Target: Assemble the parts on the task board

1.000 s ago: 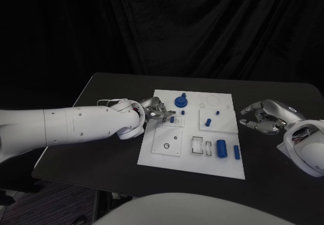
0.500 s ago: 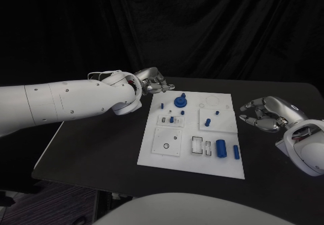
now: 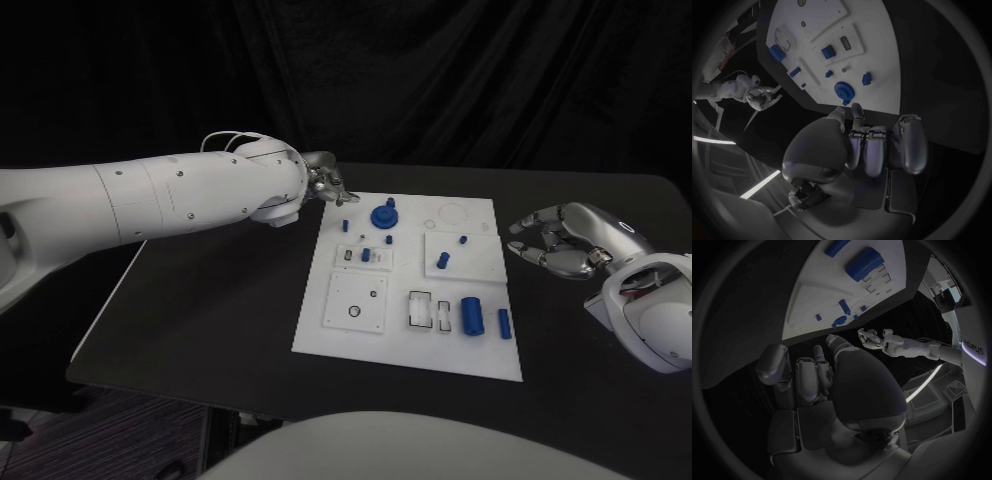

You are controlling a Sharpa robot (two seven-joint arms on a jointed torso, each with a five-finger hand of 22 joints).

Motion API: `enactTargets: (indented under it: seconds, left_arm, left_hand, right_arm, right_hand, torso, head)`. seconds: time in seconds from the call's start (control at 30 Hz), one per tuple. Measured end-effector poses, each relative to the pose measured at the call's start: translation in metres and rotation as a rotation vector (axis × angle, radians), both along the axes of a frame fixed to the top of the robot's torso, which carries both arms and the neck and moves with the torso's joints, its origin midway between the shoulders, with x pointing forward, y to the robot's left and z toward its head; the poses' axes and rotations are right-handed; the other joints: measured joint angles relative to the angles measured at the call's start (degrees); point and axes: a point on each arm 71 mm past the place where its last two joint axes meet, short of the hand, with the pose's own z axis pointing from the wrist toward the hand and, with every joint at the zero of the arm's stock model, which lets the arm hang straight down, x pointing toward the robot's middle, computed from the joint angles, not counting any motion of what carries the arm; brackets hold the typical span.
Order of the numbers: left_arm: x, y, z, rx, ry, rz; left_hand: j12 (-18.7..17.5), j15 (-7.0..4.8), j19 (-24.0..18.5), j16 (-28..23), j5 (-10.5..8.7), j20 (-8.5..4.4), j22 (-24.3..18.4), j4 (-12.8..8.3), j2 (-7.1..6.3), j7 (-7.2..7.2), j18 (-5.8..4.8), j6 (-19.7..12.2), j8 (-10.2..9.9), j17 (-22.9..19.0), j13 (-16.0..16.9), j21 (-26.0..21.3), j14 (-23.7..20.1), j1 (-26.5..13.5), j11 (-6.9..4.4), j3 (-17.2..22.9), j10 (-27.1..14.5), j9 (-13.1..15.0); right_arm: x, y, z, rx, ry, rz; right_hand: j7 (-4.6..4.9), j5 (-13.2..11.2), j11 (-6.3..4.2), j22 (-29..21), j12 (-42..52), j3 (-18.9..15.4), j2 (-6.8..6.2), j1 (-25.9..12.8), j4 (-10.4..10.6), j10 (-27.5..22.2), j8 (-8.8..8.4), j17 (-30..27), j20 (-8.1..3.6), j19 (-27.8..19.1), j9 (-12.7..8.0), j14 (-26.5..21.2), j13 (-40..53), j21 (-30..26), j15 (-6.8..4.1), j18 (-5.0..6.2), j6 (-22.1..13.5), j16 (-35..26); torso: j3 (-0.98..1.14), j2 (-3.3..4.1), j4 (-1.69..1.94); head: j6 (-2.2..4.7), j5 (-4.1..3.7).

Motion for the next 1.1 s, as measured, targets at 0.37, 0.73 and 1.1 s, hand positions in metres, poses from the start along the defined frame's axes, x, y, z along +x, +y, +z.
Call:
enactTargets:
  seconds: [0.37, 0.73, 1.1]
  left_arm:
    - [0.009, -0.005, -0.008, 0.074, 0.086, 0.012]
    - [0.011, -0.006, -0.019, 0.094, 0.121, 0.013]
    - [0.011, -0.002, -0.03, 0.102, 0.14, 0.028]
  left_hand:
    - [0.0, 0.0, -0.23, 0.0, -2.22, 0.22, 0.0, 0.21, 0.37, 0.6, 0.0, 0.19, -2.12, 0.0, 0.0, -0.79, 0.0, -3.44, 0.18, -1.97, 0.18, -1.39]
    - [0.0, 0.23, -0.56, 0.0, -1.46, 0.55, 0.0, -0.14, 0.37, 0.81, 0.0, -0.02, -3.31, 0.0, 0.0, -1.97, 0.22, -3.44, 0.39, -2.32, -0.03, -2.06]
    - [0.0, 0.43, -0.84, 0.0, -0.57, 0.83, 0.0, -0.75, 0.81, 1.03, 0.0, -0.25, -4.32, 0.0, 0.0, -2.79, 0.01, -2.36, 0.63, -2.1, 0.21, -2.42]
  right_arm:
    - [0.0, -0.001, 0.0, 0.002, 0.0, 0.0]
    - [0.0, 0.0, 0.0, 0.002, 0.001, 0.003]
    - [0.0, 0.001, 0.0, 0.001, 0.004, 0.003]
  right_hand:
    - [0.0, 0.0, 0.0, -0.01, 0.0, 0.0, 0.0, 0.0, 0.0, 0.0, 0.0, 0.0, 0.0, 0.0, -0.05, 0.0, -0.06, 0.0, 0.0, 0.0, 0.0, 0.0]
    - [0.0, 0.16, 0.0, -0.02, 0.0, 0.09, 0.0, 0.0, 0.09, 0.0, 0.0, -0.01, 0.0, 0.0, -0.07, 0.0, -0.05, 0.0, 0.0, 0.0, 0.0, 0.0]
    - [0.0, 0.24, 0.0, -0.02, 0.0, 0.15, 0.0, 0.0, 0.16, 0.0, 0.0, -0.02, 0.0, 0.0, -0.09, 0.0, -0.05, 0.0, 0.0, 0.0, 0.0, -0.01]
  torso:
    - [-0.21, 0.46, 0.05]
    - [-0.25, 0.93, -0.18]
    - [-0.2, 0.92, -0.27]
  head:
    - [0.0, 0.47]
    - [0.0, 0.94]
    - [0.0, 1.01]
